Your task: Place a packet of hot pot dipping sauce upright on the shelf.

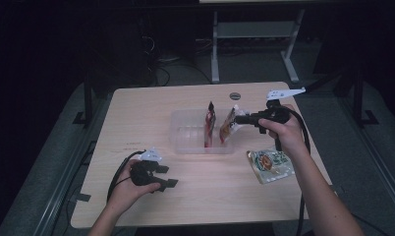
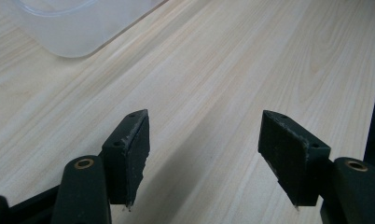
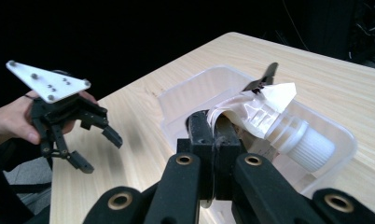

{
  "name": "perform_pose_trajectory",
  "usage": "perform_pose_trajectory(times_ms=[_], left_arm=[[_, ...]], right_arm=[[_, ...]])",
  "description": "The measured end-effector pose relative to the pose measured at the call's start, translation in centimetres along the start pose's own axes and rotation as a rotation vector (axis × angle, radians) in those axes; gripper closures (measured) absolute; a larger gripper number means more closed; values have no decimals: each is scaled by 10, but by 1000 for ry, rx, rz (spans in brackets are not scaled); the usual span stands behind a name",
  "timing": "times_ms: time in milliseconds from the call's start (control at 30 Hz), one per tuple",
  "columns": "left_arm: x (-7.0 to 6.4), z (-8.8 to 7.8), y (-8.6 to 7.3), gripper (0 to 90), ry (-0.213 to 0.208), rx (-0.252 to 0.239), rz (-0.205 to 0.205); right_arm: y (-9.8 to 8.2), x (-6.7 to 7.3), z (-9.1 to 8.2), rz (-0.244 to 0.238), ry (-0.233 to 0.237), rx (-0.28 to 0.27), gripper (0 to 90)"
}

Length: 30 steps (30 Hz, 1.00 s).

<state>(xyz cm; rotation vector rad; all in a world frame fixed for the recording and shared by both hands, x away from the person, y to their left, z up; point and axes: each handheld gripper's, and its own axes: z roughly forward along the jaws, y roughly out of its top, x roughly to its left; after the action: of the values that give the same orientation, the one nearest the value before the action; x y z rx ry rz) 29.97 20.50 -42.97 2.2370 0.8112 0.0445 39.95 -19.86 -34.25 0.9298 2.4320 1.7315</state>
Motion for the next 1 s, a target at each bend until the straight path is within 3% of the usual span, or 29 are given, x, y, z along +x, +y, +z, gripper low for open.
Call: perform_pose_trajectory(times_ms=[1000], left_arm=[[2,1,0,314,3,5,-8]], right_arm=[[-8,-16,35,34,-7,31,896]])
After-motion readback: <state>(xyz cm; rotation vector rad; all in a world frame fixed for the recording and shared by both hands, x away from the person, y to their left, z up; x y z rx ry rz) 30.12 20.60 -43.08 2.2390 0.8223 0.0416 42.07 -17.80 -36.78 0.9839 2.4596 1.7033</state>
